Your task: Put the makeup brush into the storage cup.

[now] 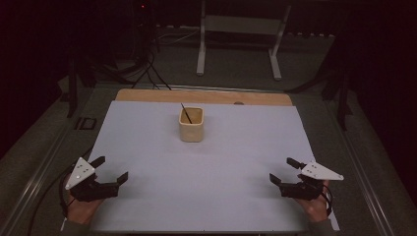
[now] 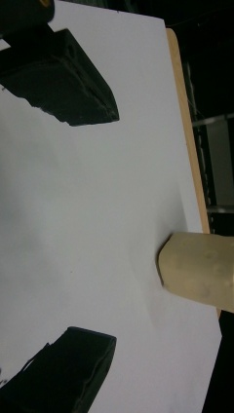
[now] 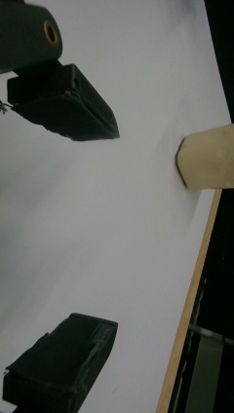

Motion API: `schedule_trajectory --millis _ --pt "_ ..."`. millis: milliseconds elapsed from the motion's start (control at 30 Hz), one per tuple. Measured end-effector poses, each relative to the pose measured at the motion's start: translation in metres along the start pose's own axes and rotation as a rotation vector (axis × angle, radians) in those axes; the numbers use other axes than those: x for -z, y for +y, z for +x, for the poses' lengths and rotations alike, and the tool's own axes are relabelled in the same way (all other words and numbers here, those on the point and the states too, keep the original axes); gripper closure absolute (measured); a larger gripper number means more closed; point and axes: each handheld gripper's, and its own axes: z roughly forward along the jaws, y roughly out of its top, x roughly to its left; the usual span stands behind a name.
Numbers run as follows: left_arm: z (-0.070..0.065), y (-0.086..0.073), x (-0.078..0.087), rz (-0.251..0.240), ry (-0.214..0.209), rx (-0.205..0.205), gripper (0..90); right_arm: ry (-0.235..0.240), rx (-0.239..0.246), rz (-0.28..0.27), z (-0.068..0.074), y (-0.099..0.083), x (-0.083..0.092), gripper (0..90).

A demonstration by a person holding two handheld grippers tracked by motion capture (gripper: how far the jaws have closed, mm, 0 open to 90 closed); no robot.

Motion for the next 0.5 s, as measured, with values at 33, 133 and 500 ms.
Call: schedule_trajectory --millis 33,133,500 --pt "0.0002 -0.0001 -0.0001 0.001 -0.001 -0.001 1.8 0.000 -0.001 -0.002 -0.0002 -0.0003 0.0003 10.1" --pt "0.0002 -0.0001 -0.0006 0.003 0.000 -0.002 1.8 0.003 -0.003 -0.003 -0.0004 -0.0006 0.0002 10.1" --pt "0.0004 -0.0004 -0.0017 0.008 0.003 -0.003 1.7 0.009 0.006 -0.001 -0.0014 -0.0013 -0.0007 10.1"
